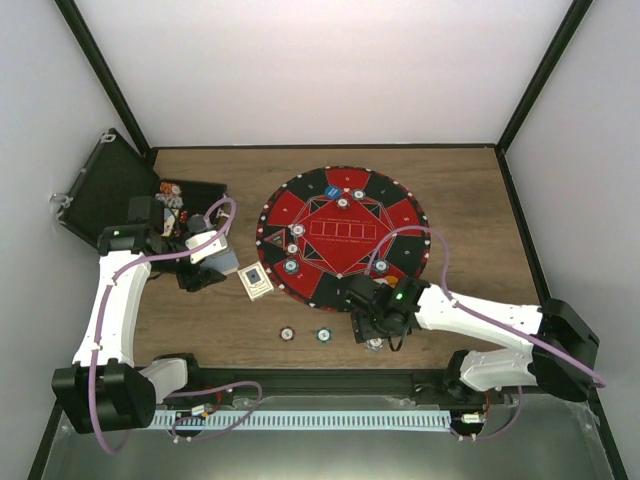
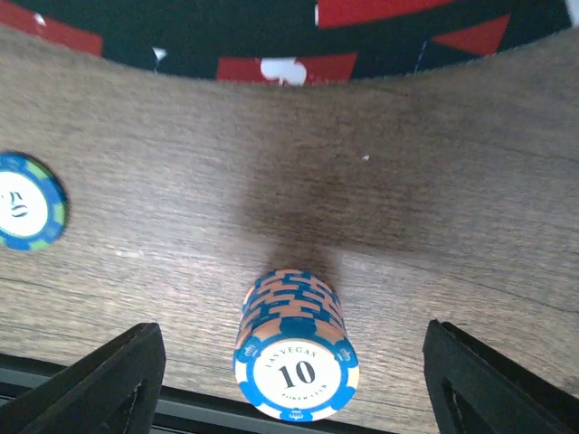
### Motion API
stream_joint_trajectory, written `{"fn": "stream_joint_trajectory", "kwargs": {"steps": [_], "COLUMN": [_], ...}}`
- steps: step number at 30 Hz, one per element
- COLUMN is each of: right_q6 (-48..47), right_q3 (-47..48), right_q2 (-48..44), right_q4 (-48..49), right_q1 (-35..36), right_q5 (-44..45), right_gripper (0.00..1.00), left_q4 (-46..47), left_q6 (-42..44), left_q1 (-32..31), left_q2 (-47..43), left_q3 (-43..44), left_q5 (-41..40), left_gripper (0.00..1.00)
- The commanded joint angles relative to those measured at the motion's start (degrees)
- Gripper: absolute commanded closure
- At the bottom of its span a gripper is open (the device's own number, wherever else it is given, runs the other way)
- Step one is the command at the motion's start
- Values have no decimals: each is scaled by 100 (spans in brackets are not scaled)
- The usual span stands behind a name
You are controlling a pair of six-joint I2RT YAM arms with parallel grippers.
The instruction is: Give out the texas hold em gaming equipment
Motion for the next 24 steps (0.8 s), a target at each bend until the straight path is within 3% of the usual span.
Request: {"fn": "stream_joint_trajectory", "kwargs": {"steps": [1, 17, 24], "right_q6": [450, 535, 492], "right_q3": [-102, -527, -554], "right_q2": [148, 252, 374], "right_q4": [109, 471, 595], "right_q1": [162, 219, 232], "right_q5": [-57, -225, -256], "right_gripper": [21, 35, 48], "left_q4": [16, 14, 7], "left_q6": [144, 214, 219], "left_q1": [28, 28, 30], "left_q2": [-98, -88, -115], "left_q3": [96, 100, 115], "left_q5": [189, 188, 172], "left_gripper": [89, 89, 89]}}
